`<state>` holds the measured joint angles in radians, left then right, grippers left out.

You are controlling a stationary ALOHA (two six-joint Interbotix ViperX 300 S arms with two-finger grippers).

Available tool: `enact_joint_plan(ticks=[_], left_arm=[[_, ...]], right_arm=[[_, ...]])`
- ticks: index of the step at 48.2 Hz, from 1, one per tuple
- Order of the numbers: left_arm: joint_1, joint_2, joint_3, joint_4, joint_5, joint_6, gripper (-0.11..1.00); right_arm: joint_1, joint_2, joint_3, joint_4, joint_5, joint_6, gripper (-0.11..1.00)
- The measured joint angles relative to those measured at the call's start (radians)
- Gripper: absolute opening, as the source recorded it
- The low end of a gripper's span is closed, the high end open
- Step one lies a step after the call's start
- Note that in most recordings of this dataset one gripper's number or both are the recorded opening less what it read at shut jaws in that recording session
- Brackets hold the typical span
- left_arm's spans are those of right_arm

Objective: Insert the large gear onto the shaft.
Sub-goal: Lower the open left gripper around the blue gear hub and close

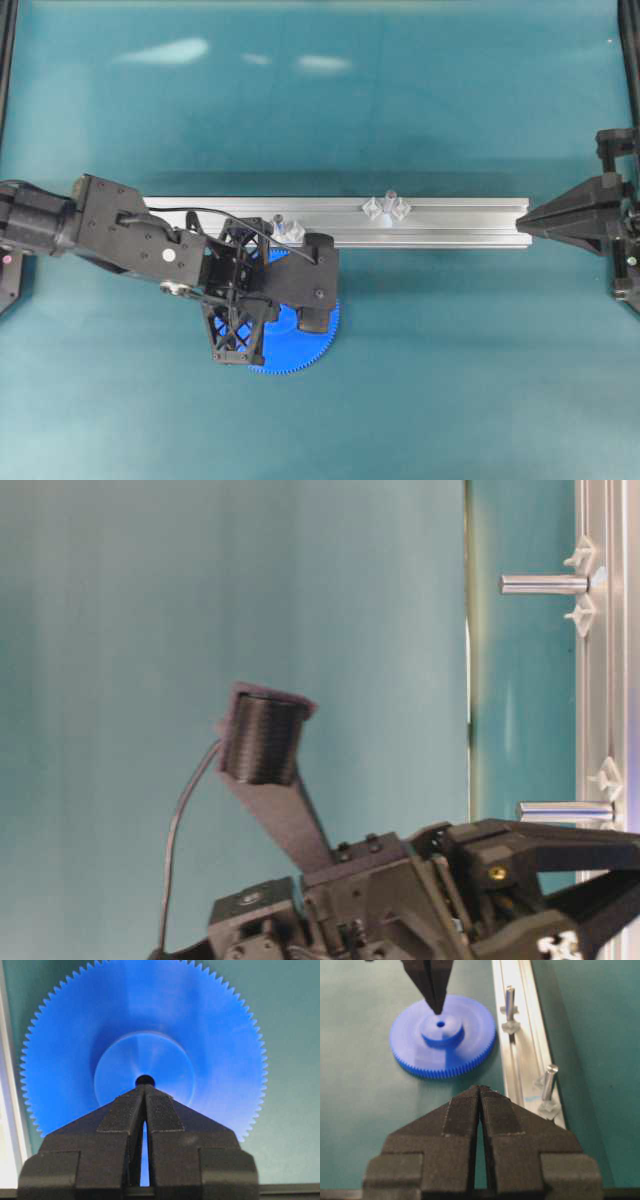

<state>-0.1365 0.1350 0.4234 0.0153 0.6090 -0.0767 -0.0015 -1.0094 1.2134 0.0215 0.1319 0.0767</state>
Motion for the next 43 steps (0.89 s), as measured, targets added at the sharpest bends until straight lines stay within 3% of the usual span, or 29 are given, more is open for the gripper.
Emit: enact_joint_plan(ticks=[24,34,38,43], left_arm=[[0.000,0.003,-0.002,0.002,0.008,0.000,0.01],[0.000,0.011,-0.003,0.003,0.021,0.034,0.02],[0.002,0.012,-0.009,0.003,0.037,0.048,0.09],[0.000,0.015,-0.017,0.003,0.058,0.048,0.31]], right_arm=[[0.000,-0.015,0.003,0.000,0.002,0.000,0.08],[0.000,-0.015,0.005,0.000,0.002,0.000,0.08],[0.000,-0.015,0.005,0.000,0.002,0.000,0.08],[0.000,-0.015,0.006,0.000,0.002,0.000,0.08]])
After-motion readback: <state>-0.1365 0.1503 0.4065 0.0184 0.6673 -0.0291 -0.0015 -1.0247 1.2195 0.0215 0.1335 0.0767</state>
